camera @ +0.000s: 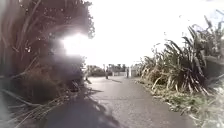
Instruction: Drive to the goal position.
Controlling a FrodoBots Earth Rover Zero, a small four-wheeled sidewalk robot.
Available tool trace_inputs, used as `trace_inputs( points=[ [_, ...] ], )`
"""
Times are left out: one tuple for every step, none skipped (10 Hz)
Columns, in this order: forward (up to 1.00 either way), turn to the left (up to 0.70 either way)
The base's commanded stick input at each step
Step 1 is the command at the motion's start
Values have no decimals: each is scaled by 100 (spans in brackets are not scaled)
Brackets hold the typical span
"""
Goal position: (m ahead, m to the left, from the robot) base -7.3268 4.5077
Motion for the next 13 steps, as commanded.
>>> trace_inputs(
  points=[
    [0, 0],
    [0, 0],
    [0, 0],
    [0, 0],
    [0, -14],
    [0, -60],
    [0, -70],
    [0, -70],
    [0, -70],
    [0, -70],
    [0, -70],
    [0, -70],
    [0, -70]
  ],
)
